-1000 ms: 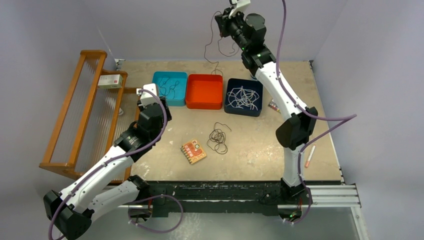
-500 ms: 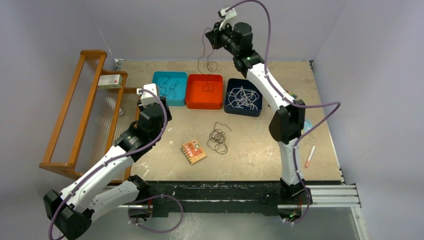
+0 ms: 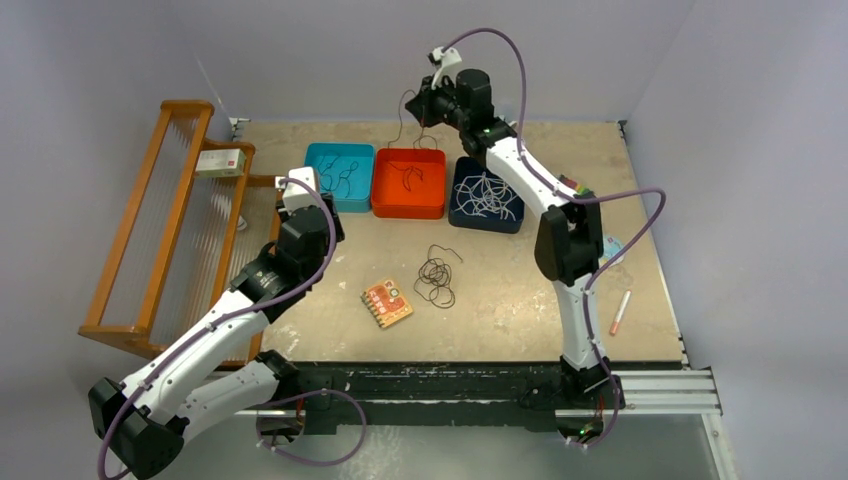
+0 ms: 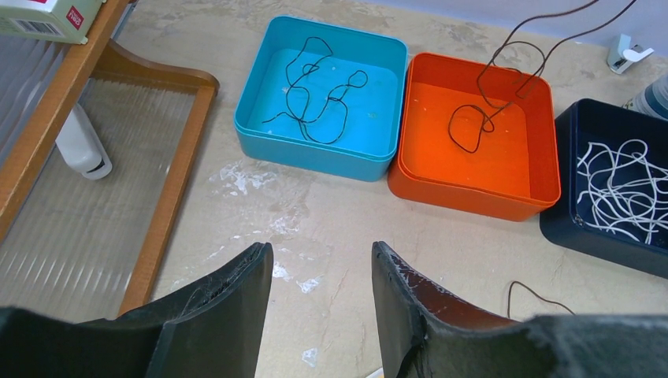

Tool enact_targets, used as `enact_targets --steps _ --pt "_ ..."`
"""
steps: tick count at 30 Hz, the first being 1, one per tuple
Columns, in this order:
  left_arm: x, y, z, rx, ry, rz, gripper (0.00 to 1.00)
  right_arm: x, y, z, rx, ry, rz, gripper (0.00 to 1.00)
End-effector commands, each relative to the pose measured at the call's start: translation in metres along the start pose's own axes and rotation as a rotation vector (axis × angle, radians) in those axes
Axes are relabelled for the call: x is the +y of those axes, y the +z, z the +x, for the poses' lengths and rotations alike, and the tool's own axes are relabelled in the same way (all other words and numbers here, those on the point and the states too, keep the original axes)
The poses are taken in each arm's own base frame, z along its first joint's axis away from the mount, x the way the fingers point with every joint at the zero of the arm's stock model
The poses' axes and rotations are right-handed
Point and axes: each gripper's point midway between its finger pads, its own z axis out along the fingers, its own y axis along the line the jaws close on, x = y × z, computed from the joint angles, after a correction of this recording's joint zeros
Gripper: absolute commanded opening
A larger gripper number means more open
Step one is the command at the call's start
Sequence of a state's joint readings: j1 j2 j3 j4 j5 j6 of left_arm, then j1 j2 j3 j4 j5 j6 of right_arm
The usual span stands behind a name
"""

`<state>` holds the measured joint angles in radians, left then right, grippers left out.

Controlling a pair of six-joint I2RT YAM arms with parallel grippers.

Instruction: Untangle the cables

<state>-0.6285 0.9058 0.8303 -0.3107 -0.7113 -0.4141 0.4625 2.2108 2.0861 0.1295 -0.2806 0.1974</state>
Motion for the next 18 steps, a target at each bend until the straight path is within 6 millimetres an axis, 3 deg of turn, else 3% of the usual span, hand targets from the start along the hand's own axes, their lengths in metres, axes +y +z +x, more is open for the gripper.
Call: enact_targets --steps 1,8,18 --pt "-0.002 -0.002 -0.021 -0.044 -0.024 0.008 0.49 0.025 -0.022 -0.054 -0.12 -0.01 -0.061 0.0" --pt "-0.003 -0.002 -0.02 -0.039 -0.02 0.01 0.49 0.039 -0.034 -0.059 -0.121 0.003 -0.116 0.0" --pt "-0.005 -0.001 -0.02 -0.037 -0.019 0.017 0.49 0.063 -0.064 -0.081 -0.193 -0.013 -0.185 0.0"
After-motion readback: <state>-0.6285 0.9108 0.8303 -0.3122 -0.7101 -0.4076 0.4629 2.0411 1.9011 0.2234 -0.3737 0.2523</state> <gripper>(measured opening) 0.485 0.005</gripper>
